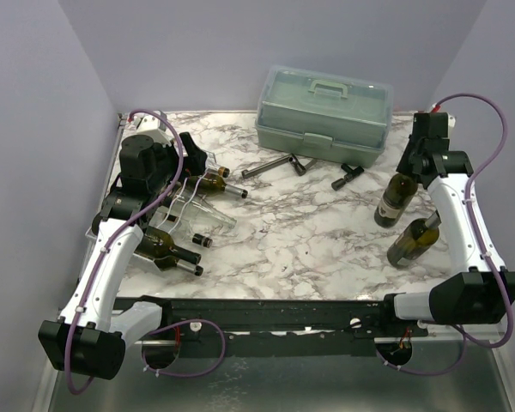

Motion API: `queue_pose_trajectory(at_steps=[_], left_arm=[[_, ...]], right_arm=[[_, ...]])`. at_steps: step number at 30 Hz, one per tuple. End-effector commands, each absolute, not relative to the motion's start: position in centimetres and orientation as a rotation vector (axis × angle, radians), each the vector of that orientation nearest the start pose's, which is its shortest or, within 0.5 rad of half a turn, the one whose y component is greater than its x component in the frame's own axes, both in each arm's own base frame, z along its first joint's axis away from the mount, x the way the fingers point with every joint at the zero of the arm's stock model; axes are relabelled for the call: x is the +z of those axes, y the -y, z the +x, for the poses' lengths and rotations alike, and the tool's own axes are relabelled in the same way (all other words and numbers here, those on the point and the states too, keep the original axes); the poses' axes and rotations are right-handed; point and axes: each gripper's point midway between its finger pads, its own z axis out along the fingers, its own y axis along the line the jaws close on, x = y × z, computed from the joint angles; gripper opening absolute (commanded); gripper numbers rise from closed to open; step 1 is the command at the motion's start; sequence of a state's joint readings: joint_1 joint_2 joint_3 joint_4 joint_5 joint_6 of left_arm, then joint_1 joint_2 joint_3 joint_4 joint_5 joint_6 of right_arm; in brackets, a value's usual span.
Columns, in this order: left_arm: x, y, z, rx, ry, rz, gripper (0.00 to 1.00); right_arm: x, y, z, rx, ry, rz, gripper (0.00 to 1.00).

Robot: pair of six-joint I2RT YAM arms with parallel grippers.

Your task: Put the wine bottle on the wine rack

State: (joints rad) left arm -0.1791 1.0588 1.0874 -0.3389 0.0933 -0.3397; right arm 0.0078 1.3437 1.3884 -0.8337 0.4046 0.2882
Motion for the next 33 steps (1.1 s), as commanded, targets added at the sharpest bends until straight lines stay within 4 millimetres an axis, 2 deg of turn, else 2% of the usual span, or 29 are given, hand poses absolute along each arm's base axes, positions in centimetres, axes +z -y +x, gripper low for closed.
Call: queue_pose_trajectory(at_steps=[1, 8, 12, 16, 20, 27, 30, 33], left_arm=[[30.0, 9.6, 34.4, -0.452, -1.898, -0.075, 0.99], [30.0, 9.6, 34.5, -0.45, -1.899, -0.076, 0.99], [30.0, 9.6, 34.5, -0.45, -1.899, -0.076, 0.99], [30.0, 9.6, 34.5, -0.448, -1.897, -0.076, 0.99], [30.2, 9.5, 34.4, -0.446, -1.893, -0.079, 0.99], [30.3, 9.4, 34.3, -0.443, -1.888, -0.082, 0.99], [30.4, 9.4, 34.3, -0.441, -1.886, -0.083, 0.99], [30.4, 9.4, 34.3, -0.442, -1.884, -0.082, 0.99]], right_arm=[[25.5, 2.6, 34.7, -0.091, -2.239, 0.444, 0.01], [27.2, -2.9, 34.6, 0.28, -2.211, 0.308, 0.01], [28.5, -5.1, 34.5, 0.439, -2.171, 0.28, 0.01], [27.7, -8.3, 34.1, 0.667, -2.183, 0.231, 0.01], [26.5, -10.5, 33.5, 0.848, -2.193, 0.23, 0.01], [27.7, -15.0, 32.0, 1.249, -2.091, 0.256, 0.01], [27.4, -16.8, 31.3, 1.366, -2.065, 0.277, 0.01], [26.3, -18.5, 30.9, 1.406, -2.083, 0.291, 0.01]])
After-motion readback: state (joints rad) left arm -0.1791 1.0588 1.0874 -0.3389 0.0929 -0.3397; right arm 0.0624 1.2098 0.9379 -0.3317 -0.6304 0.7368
